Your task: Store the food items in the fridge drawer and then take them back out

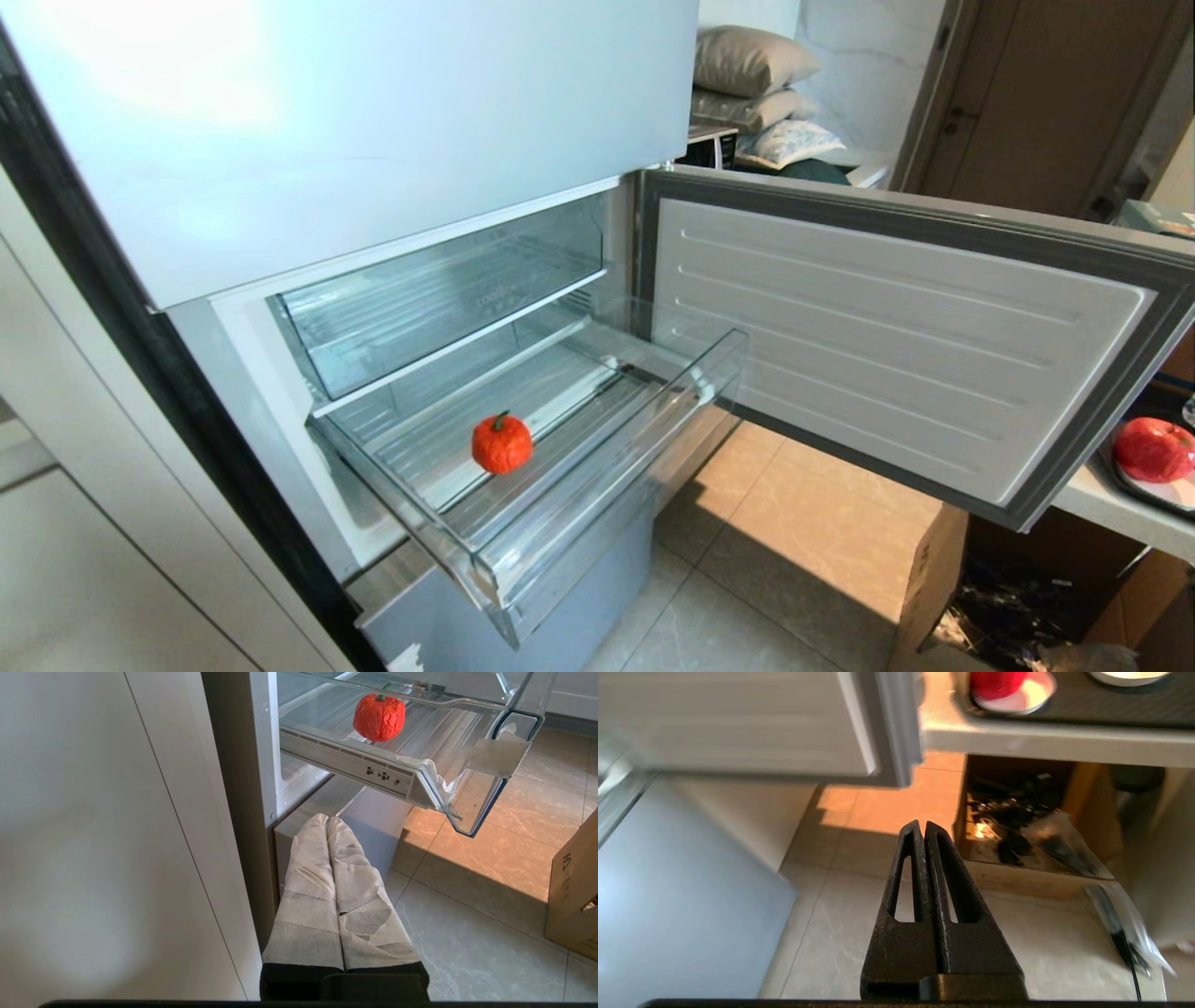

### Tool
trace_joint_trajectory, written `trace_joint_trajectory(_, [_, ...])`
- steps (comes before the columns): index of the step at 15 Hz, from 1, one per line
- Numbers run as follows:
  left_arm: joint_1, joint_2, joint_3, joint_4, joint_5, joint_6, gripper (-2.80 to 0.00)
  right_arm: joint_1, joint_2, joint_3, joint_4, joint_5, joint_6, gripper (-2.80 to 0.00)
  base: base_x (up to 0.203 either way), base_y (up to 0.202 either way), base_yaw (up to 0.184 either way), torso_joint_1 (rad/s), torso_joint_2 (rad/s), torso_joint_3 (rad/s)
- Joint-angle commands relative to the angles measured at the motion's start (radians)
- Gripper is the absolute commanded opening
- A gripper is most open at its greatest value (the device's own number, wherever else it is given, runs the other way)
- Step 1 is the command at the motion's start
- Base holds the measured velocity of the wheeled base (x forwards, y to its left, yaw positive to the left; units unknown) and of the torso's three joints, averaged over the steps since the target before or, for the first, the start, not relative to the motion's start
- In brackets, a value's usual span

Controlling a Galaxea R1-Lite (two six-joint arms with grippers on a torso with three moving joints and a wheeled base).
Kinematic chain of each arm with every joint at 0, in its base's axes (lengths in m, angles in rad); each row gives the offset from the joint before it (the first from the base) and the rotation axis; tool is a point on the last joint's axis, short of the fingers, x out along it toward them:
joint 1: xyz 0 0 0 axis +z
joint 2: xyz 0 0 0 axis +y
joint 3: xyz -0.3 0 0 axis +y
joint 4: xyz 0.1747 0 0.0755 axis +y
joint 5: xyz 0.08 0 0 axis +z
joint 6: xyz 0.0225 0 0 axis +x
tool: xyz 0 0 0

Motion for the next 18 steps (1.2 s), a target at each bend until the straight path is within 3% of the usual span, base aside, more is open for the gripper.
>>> trace_joint_trajectory(1, [0.000, 0.000, 0.000, 0.000, 0.000, -0.001, -2.80, -0.090, 0.272, -0.053, -0.060, 0.028, -0.003, -2.80, 0.000, 0.000, 0.000, 0.000, 0.00, 0.000])
trace_joint_trajectory(2, [0.000, 0.000, 0.000, 0.000, 0.000, -0.001, -2.80, -0.115, 0.342, -0.079, -0.089, 0.043, -0.010, 0.00, 0.000, 0.000, 0.000, 0.000, 0.00, 0.000])
trace_joint_trajectory(9, [0.000, 0.000, 0.000, 0.000, 0.000, -0.001, -2.80, -0.206, 0.719, -0.136, -0.477, 0.071, -0.028, 0.00, 0.000, 0.000, 0.000, 0.000, 0.00, 0.000])
trace_joint_trajectory(18, [0.000, 0.000, 0.000, 0.000, 0.000, -0.001, -2.80, -0.320, 0.983, -0.124, -0.980, 0.069, -0.020, 0.00, 0.000, 0.000, 0.000, 0.000, 0.00, 0.000])
